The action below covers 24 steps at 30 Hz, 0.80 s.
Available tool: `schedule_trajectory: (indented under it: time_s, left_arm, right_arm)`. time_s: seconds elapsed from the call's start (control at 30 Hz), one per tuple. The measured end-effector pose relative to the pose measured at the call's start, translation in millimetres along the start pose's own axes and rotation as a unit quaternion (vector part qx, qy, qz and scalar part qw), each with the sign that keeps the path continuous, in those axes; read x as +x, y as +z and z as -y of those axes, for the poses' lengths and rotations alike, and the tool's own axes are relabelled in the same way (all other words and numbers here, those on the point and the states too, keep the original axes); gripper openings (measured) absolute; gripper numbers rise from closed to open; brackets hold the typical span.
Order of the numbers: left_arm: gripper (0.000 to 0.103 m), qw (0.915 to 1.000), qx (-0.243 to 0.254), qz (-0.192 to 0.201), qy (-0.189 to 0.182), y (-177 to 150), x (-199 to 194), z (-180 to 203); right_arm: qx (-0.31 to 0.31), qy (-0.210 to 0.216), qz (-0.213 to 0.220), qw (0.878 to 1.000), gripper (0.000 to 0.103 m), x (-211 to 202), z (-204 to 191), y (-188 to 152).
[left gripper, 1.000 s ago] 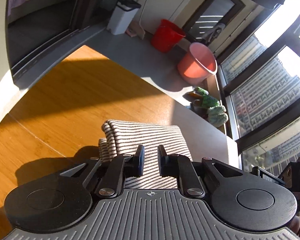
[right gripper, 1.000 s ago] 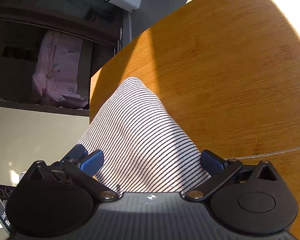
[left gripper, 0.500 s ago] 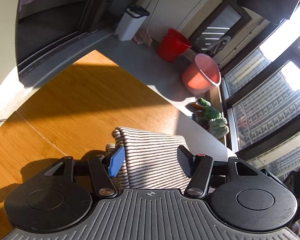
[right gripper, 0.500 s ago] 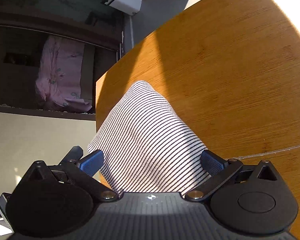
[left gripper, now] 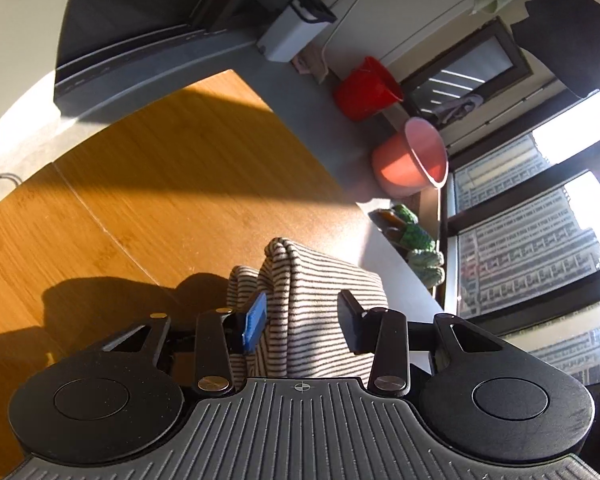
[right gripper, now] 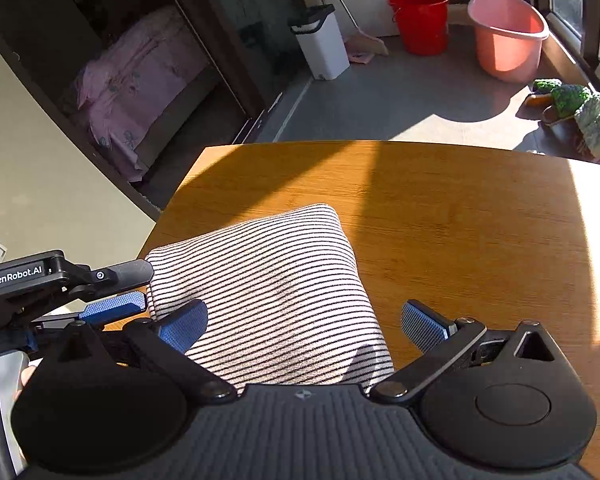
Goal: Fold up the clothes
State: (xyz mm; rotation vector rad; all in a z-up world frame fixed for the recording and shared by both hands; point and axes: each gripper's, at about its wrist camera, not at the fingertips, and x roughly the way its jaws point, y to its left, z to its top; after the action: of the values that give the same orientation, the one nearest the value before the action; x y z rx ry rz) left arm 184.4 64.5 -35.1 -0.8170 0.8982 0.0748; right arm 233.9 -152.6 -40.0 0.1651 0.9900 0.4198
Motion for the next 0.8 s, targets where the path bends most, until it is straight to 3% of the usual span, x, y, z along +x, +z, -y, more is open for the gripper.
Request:
schedule_trajectory:
  time_s: [0.07,0.13,0.17,0.2,0.23,0.3,0.33,0.4,0.5,0.57,0.7,0.8]
  left_arm:
    - [0.006,0.9992,0.014,-0.012,0.036,-1,5,-6]
    - [0.007,0.9974,0.044,-0.012,0.055,-3,4,-2]
    - [0.008,0.9941,0.072,-0.009,0.08,-6,4,4]
    - [0.018,0.9898,0.099,-0.008,0.102,-9,4,9]
    - [0.043,0.9843,0.126,-0.008,0.124,-12,4,14]
    - [0.073,0.9818,0.139,-0.015,0.128,-15,4,19]
    - [0.076,0.9817,0.142,-0.016,0.126,-16,4,21]
    - [0.084,0.9796,0.152,-0.024,0.13,-15,4,24]
    - [0.095,0.9802,0.146,-0.025,0.131,-12,6,24]
    - [0.096,0.9819,0.137,-0.031,0.128,-10,7,20]
    - [0.101,0.9827,0.124,-0.036,0.133,-9,8,16]
    - [0.103,0.982,0.122,-0.036,0.139,-9,8,15]
  right_arm:
    - [-0.043,-0.012,0.014,0.999,0.102,-4,-10,-4]
    - [-0.079,-0.029,0.006,0.996,0.08,-2,-19,-5]
    - [-0.094,-0.039,-0.001,0.995,0.046,0,-23,-6]
    - [-0.1,-0.051,-0.016,0.994,0.016,4,-24,-6]
    - [-0.099,-0.057,-0.025,0.993,0.014,7,-23,-6]
    - [-0.087,-0.056,-0.016,0.994,0.018,4,-19,-6]
    - [-0.082,-0.054,-0.011,0.995,0.025,3,-18,-5]
    - [-0.069,-0.05,-0.006,0.996,0.079,0,-14,-4]
    - [-0.051,-0.037,0.007,0.998,0.084,-3,-9,-4]
    - [-0.056,-0.049,0.0,0.997,0.084,1,-7,-4]
    - [-0.034,-0.041,-0.013,0.999,0.098,5,2,-7]
    - [-0.025,-0.038,-0.018,0.999,0.099,6,7,-10]
